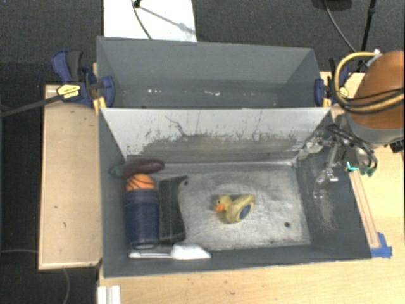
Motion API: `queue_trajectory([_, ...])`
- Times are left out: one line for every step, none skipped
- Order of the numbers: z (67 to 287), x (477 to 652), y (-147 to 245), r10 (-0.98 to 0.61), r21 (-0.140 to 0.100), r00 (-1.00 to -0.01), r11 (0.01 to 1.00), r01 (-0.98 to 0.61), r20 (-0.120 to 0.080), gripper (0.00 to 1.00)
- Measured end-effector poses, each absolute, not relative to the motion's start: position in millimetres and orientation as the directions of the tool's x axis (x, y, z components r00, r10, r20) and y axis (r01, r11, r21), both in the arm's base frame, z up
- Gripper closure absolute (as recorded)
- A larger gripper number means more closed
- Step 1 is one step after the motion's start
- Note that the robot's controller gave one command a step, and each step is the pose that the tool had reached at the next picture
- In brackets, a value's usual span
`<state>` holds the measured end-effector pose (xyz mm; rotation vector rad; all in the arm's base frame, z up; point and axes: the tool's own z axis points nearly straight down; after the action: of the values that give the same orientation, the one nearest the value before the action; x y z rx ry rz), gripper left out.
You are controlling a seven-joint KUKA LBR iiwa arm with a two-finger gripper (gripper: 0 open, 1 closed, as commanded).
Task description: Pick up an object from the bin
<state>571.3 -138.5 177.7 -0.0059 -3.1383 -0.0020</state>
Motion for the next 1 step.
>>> queue_trajectory([181.6, 573.2, -138.3, 0.0, -0.001, -1.0, 1.0, 0.0, -0.004, 0.0])
